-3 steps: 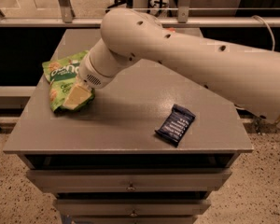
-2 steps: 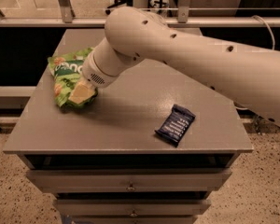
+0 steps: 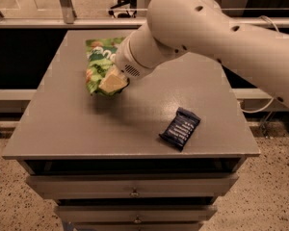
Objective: Move green rice chip bag near coke can
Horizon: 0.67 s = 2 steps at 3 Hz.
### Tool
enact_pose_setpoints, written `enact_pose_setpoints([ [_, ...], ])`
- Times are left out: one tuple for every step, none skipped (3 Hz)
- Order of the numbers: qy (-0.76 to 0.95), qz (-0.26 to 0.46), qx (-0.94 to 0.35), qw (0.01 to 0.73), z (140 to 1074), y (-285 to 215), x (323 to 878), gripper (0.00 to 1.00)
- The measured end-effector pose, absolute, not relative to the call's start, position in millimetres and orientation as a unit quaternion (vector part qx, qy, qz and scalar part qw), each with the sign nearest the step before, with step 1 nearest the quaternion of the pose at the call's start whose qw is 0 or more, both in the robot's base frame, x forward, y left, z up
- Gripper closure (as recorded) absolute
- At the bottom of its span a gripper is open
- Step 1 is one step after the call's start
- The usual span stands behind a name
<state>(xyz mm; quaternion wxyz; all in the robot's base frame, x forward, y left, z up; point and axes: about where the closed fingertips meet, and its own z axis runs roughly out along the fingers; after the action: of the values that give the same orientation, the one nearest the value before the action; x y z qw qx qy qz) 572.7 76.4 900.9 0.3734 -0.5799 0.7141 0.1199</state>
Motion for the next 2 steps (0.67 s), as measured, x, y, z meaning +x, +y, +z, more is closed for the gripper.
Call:
enact_pose_setpoints([
  [0.731,0.092,-0.549,0.396,914,15,578,1.0],
  [0.735,0.086,-0.541,0.399,915,0,578,1.0],
])
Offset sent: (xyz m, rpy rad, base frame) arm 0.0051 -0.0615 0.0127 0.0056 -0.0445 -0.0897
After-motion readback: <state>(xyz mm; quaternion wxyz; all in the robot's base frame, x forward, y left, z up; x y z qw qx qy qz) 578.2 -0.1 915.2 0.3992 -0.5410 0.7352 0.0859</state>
